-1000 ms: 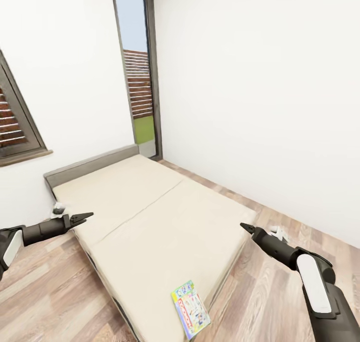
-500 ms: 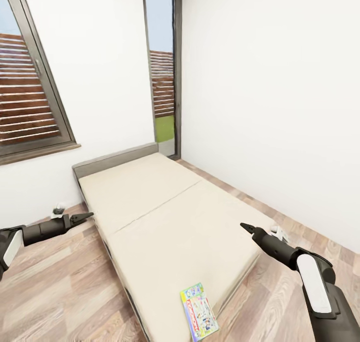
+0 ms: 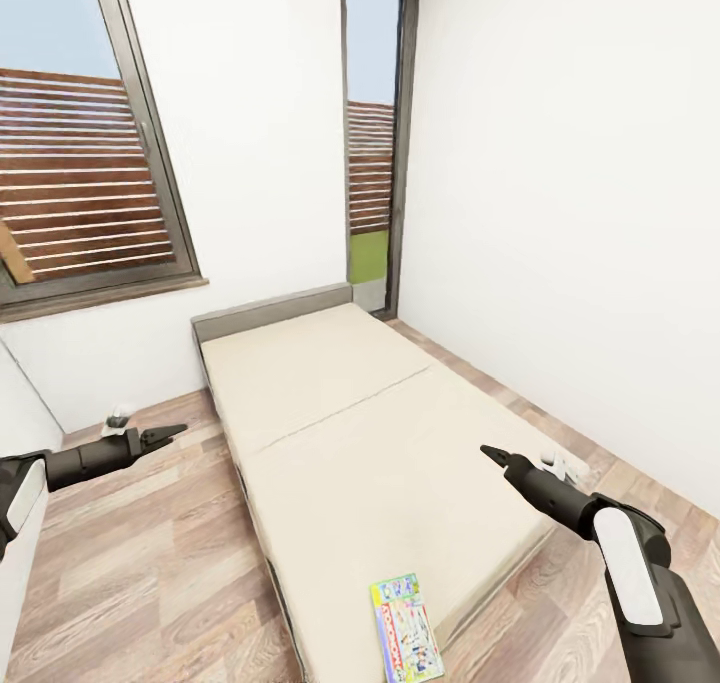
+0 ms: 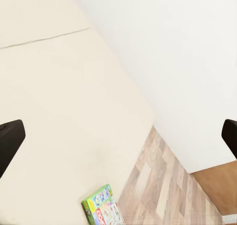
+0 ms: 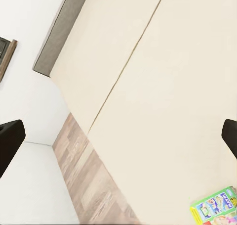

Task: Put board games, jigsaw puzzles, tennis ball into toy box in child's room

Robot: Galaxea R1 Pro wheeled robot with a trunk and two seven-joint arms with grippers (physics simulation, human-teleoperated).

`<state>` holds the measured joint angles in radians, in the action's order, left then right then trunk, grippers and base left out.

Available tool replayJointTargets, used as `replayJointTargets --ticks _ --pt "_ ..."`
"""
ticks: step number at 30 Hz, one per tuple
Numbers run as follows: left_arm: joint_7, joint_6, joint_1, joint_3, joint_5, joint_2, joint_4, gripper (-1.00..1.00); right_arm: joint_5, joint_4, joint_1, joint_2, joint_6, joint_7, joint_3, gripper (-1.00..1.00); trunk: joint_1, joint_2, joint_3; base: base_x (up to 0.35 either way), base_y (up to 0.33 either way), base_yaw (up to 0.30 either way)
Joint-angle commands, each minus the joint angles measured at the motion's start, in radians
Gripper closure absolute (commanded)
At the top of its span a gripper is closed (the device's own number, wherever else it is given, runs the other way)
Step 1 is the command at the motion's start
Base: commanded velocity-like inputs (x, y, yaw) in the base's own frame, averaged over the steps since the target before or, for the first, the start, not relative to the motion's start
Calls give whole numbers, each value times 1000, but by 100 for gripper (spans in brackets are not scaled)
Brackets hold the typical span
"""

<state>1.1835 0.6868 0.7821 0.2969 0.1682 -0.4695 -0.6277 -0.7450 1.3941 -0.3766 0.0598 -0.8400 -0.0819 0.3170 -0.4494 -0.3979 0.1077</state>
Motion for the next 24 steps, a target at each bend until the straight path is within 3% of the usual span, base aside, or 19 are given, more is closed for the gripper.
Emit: replayJointTargets --ticks 1,11,24 --pt "2 9 2 1 1 0 0 -100 7 0 -1 0 -5 -9 2 -100 -1 -2 2 0 -288 288" --pt "0 9 1 1 2 1 0 -100 5 0 -1 0 -5 -9 3 -100 -1 -2 2 0 -292 281" --pt "0 10 1 1 2 1 0 -100 2 0 -1 0 -5 -9 4 -100 -1 -2 2 0 -293 90"
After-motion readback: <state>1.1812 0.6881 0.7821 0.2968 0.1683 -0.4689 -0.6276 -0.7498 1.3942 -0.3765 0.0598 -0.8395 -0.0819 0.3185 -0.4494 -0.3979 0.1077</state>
